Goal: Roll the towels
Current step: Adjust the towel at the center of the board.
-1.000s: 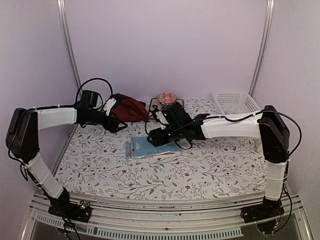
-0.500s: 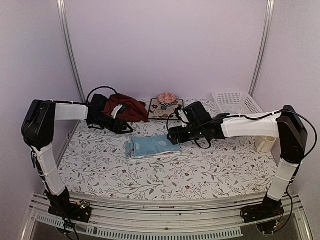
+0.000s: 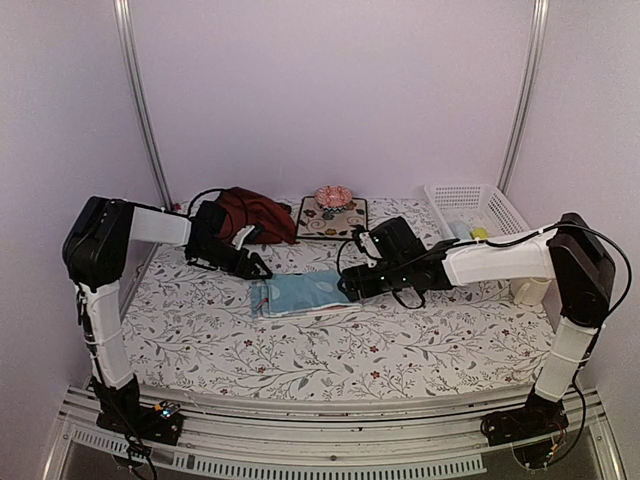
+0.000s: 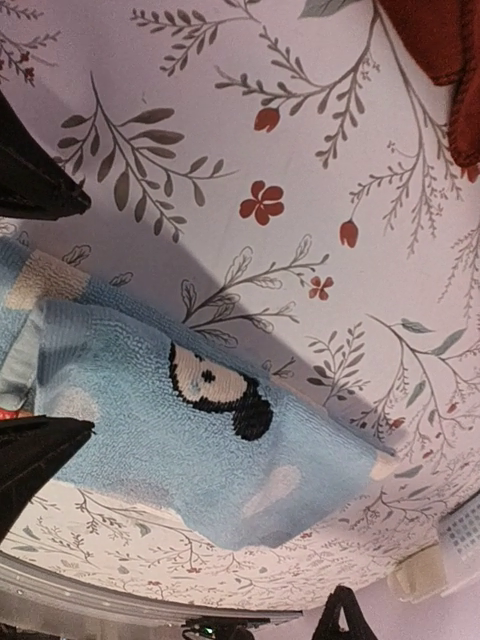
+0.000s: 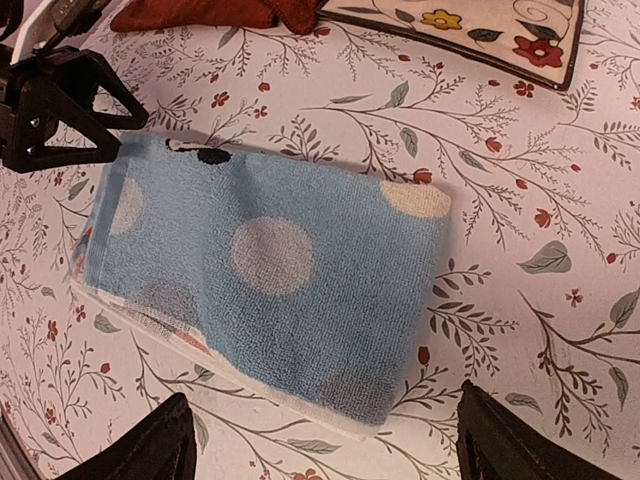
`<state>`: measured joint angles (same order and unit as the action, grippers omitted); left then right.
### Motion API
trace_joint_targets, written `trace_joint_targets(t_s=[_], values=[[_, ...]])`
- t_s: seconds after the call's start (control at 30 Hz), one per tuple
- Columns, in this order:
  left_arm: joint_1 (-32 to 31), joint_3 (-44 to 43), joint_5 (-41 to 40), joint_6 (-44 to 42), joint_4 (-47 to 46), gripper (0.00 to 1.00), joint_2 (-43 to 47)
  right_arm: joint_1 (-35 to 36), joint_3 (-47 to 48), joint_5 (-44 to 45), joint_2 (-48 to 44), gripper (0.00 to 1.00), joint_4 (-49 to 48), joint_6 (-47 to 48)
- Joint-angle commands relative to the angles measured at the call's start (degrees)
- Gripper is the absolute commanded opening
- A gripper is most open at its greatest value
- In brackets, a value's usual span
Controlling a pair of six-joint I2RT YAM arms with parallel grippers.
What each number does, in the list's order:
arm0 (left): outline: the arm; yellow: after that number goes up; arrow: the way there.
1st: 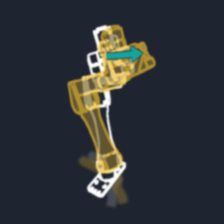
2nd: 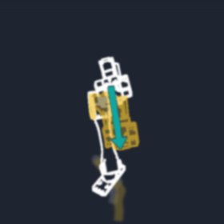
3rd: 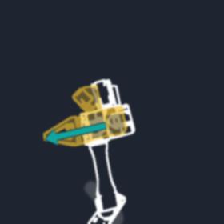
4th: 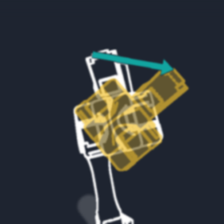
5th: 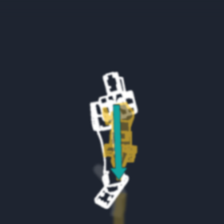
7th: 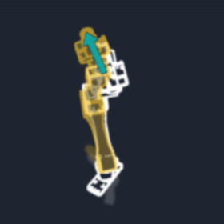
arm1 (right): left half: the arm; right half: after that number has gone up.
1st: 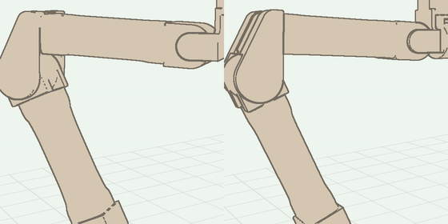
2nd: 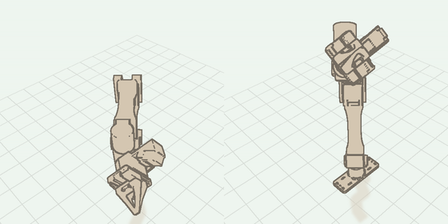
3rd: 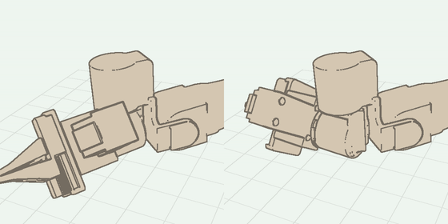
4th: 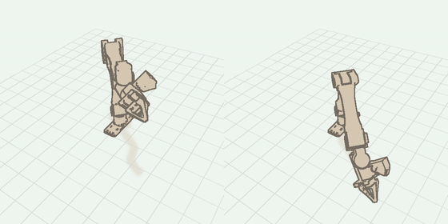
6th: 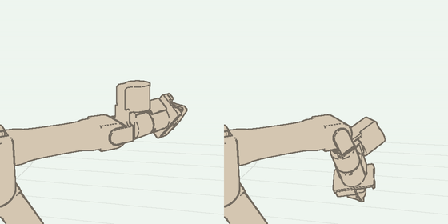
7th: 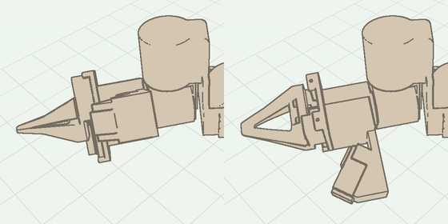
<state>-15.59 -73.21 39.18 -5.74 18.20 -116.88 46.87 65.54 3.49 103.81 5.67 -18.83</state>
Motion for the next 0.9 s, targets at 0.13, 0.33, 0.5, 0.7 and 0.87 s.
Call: trace_joint_targets(t_s=[0.13,0.33,0.5,0.7,0.87], values=[[-0.8,-1.9,0.3,-0.3,0.4,0.58,-0.9,-0.2,-1.2,-0.2,-0.7,0.90,-2.2,0.4],[-1.1,-2.1,0.9,-0.9,1.4,0.50,-1.1,-0.4,-1.5,-0.2,-0.9,0.90,-2.2,0.3],[-1.5,-2.1,1.3,-1.6,2.6,0.47,-0.9,-0.5,-1.7,0.2,-1.0,0.90,-1.9,0.3],[-1.8,-2.1,0.6,-2.0,3.1,0.39,-0.6,-0.6,-1.7,0.2,-1.2,0.90,-2.0,0.3],[-1.8,-2.0,-0.1,-1.8,3.3,0.31,0.0,-0.6,-2.0,0.4,-1.5,0.90,-2.1,0.2]])
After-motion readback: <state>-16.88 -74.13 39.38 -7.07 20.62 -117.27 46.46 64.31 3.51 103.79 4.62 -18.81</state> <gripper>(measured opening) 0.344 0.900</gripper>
